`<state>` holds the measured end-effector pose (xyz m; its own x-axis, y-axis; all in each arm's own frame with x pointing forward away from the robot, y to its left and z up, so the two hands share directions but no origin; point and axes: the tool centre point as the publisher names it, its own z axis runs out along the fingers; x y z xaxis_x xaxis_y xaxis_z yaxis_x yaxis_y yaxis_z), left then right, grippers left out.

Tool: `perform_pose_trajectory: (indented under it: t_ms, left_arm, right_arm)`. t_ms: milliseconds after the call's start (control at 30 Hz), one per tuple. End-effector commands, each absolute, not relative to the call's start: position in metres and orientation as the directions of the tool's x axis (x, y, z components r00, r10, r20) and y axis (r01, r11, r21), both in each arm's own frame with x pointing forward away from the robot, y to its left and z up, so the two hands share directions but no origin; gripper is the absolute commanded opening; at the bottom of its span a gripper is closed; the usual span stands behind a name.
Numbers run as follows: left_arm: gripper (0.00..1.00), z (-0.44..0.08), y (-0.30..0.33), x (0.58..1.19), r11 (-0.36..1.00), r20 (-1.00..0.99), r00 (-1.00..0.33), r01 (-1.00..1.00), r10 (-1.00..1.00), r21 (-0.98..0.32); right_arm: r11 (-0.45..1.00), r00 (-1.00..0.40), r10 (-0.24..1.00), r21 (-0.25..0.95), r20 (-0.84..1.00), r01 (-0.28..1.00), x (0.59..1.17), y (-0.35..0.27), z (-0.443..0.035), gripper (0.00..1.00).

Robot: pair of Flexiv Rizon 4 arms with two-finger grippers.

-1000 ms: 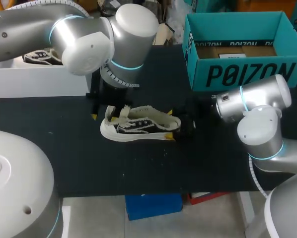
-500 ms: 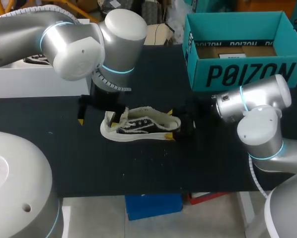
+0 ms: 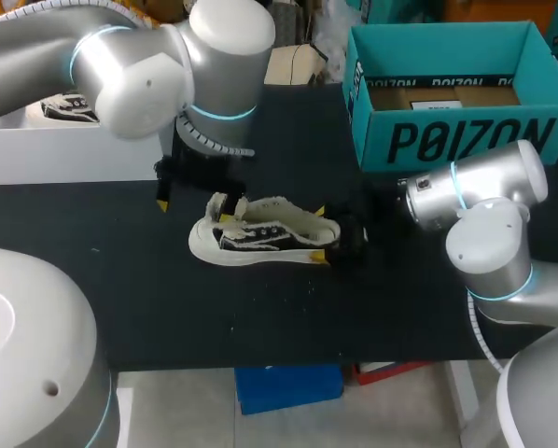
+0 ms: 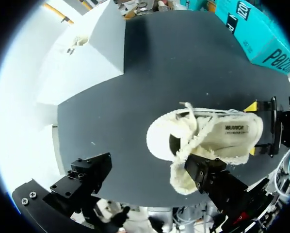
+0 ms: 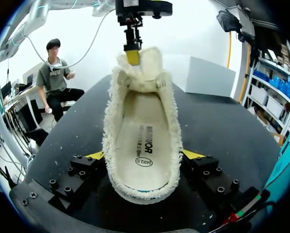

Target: Take the shoe out of the shoebox, open the shoe tongue, remove and reinsert the insole, then place the shoe into the shoebox

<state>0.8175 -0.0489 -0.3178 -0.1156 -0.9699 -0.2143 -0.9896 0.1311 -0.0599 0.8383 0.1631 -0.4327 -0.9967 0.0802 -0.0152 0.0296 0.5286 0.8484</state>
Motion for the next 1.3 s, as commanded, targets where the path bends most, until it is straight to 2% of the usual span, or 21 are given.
perform_pose_trajectory:
  t_ms: [33, 67, 200, 267, 400, 500, 900, 933, 1000, 1067, 1200, 1300]
  left_arm:
    - [0.27, -0.283, -0.059, 0.813, 0.539, -0.057, -0.537, -0.828, -0.842, -0.157]
    - [0.00, -0.278, -0.067, 0.814, 0.660, 0.017, -0.672, -0.732, -0.741, -0.170]
    - [0.00, -0.263, -0.094, 0.809, 0.903, 0.214, -0.933, -0.341, -0.290, -0.261]
    - [0.00, -0.266, -0.105, 0.807, 0.936, 0.233, -0.950, -0.263, -0.208, -0.235]
    - [0.00, -0.271, -0.124, 0.808, 0.951, 0.304, -0.948, -0.174, -0.092, -0.257]
    - [0.00, -0.277, -0.140, 0.826, 0.971, 0.329, -0.944, -0.084, -0.005, -0.226]
    - [0.00, -0.277, -0.140, 0.826, 0.971, 0.329, -0.944, -0.082, -0.003, -0.226]
    - [0.00, -0.280, -0.145, 0.827, 0.974, 0.356, -0.930, 0.011, 0.093, -0.228]
    - [0.00, -0.284, -0.150, 0.828, 0.917, 0.423, -0.841, 0.190, 0.336, -0.350]
    - [0.00, -0.284, -0.153, 0.826, 0.883, 0.441, -0.767, 0.367, 0.465, -0.293]
    - [0.00, -0.288, -0.162, 0.818, 0.826, 0.488, -0.685, 0.542, 0.541, -0.156]
    - [0.00, -0.288, -0.162, 0.818, 0.774, 0.507, -0.619, 0.609, 0.600, -0.172]
  right_arm:
    - [0.529, -0.997, 0.081, 0.848, -0.015, 0.031, 0.840, 0.161, -0.436, 0.00]
    - [0.529, -0.997, 0.081, 0.848, -0.015, 0.031, 0.840, 0.161, -0.436, 0.00]
    - [0.529, -0.997, 0.081, 0.848, -0.015, 0.031, 0.840, 0.161, -0.436, 0.00]
    - [0.529, -0.997, 0.081, 0.848, -0.015, 0.031, 0.840, 0.161, -0.436, 0.00]
    - [0.529, -0.997, 0.081, 0.848, -0.015, 0.031, 0.840, 0.161, -0.436, 0.00]
    - [0.529, -0.997, 0.081, 0.848, -0.015, 0.031, 0.840, 0.161, -0.436, 0.00]
    - [0.529, -0.997, 0.081, 0.848, -0.015, 0.031, 0.840, 0.161, -0.436, 0.00]
    - [0.529, -0.997, 0.081, 0.848, -0.015, 0.031, 0.840, 0.161, -0.436, 0.00]
    - [0.529, -0.997, 0.081, 0.848, -0.015, 0.031, 0.840, 0.161, -0.436, 0.00]
    - [0.529, -0.997, 0.081, 0.848, -0.015, 0.031, 0.840, 0.161, -0.436, 0.00]
    - [0.529, -0.997, 0.081, 0.848, -0.015, 0.031, 0.840, 0.161, -0.436, 0.00]
    - [0.529, -0.997, 0.081, 0.848, -0.015, 0.031, 0.840, 0.161, -0.436, 0.00]
